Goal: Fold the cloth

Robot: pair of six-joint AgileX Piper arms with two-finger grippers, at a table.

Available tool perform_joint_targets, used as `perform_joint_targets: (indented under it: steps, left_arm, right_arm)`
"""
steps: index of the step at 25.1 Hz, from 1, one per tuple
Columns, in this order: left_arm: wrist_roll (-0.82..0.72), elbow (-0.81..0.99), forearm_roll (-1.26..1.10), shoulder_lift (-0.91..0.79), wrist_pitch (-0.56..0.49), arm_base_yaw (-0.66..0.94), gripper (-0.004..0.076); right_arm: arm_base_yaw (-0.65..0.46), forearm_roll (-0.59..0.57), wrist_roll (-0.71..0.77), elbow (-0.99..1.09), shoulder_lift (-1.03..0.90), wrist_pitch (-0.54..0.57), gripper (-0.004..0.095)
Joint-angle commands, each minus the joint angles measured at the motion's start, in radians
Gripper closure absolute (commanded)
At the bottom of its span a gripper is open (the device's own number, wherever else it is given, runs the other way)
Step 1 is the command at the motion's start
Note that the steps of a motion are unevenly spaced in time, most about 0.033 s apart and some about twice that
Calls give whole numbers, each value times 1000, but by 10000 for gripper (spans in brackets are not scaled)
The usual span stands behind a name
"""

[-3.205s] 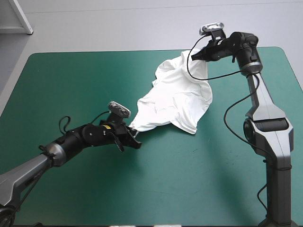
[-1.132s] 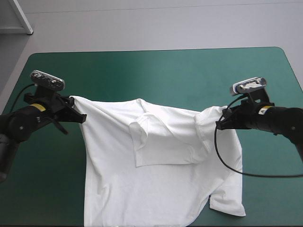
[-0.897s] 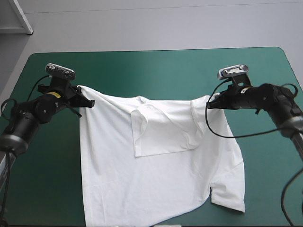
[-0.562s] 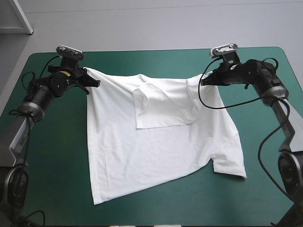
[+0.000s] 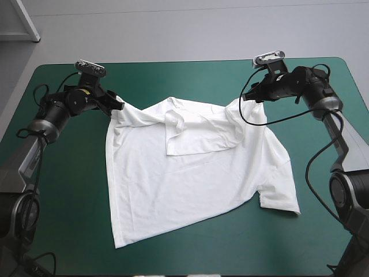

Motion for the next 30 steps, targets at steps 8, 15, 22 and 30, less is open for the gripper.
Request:
perform_joint_targets:
  steps: [8,15,22,30]
  left_arm:
    - [-87,-47,-1,-341,290,0,272]
    - [-106,143,-159,-543,674,-2,272]
    - [-177,522,-200,-809,829,-109,272]
    - [-155,766,-212,-902,783,-255,272]
  right_arm:
    - [-41,8,71,-198,-252,232,399]
    - [-39,77,112,-188,-440,405,399]
    - [-39,66,112,-188,-517,454,399]
    - [-39,68,112,-188,-517,454,399]
